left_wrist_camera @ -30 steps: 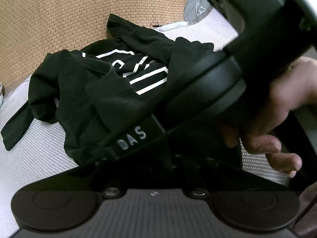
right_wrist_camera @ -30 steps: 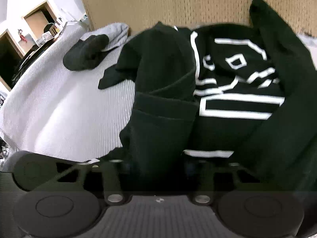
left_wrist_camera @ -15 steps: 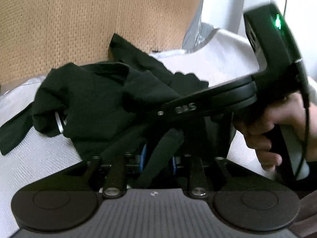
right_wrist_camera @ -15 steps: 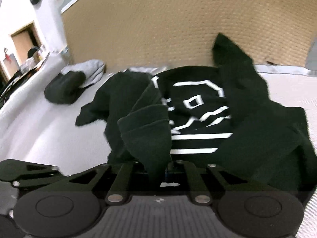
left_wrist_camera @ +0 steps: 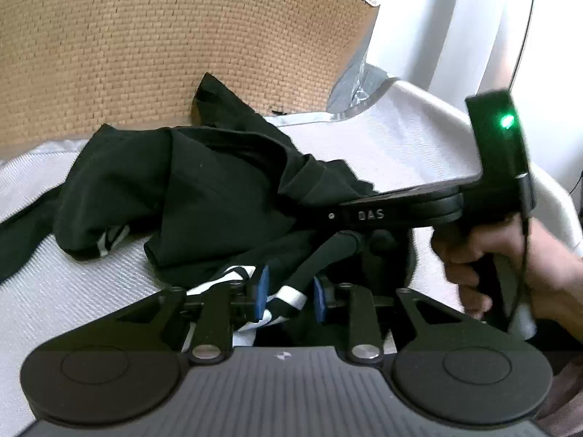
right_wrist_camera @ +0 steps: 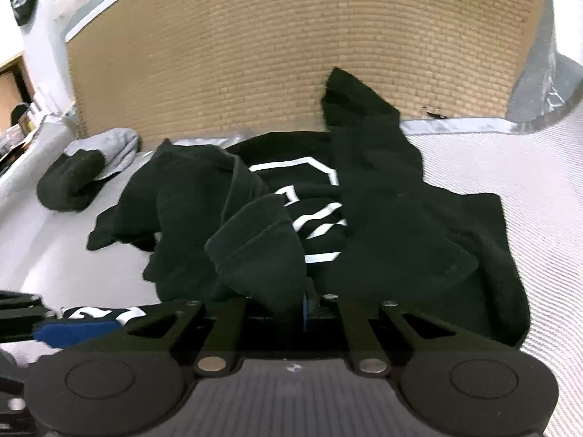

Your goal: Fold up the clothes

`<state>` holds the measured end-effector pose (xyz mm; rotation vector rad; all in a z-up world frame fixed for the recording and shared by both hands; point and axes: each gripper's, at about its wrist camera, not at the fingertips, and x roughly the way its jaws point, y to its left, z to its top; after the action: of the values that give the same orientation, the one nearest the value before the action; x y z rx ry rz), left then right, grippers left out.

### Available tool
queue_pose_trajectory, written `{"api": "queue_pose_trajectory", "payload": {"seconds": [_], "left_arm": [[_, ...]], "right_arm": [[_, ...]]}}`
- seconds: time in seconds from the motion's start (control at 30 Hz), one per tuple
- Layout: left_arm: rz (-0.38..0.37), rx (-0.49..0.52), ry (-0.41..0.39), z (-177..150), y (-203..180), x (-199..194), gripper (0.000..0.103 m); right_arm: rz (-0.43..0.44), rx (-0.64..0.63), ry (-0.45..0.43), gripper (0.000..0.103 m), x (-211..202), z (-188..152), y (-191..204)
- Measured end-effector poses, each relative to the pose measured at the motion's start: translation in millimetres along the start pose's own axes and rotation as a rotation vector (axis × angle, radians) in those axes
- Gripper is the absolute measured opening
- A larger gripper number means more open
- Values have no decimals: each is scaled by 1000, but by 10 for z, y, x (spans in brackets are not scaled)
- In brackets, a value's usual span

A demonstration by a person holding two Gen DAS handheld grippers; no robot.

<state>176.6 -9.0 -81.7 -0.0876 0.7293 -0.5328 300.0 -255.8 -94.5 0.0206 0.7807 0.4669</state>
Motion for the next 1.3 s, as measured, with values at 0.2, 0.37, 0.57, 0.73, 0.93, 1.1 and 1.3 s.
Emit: {"api": "queue_pose_trajectory", "payload": {"seconds": [0.2, 0.37, 0.57, 0.73, 0.93, 1.1, 1.3], "left_arm": [[-54, -81, -20, 57, 124, -34, 36], [18, -69, -23, 46, 242, 33, 44], [118, -37, 4, 8, 389, 119, 57], [108, -57, -6, -44, 446, 113, 59], [-4, -115, -59, -18, 472, -47, 58], [17, -144, -121, 50, 622, -230, 58], [160, -193, -97, 91, 958, -220, 59]], "right_arm": [[-62, 11, 12, 11, 4, -2, -169], [-88, 40, 10, 11, -37, -5, -312], [-112, 24, -8, 11, -130, 0, -299], [-127, 18, -12, 11, -127, 15, -283], [-180, 28, -12, 11, -94, 15, -331], [-225, 32, -14, 11, -70, -5, -378], [-269, -5, -20, 11, -40, -24, -318]]}}
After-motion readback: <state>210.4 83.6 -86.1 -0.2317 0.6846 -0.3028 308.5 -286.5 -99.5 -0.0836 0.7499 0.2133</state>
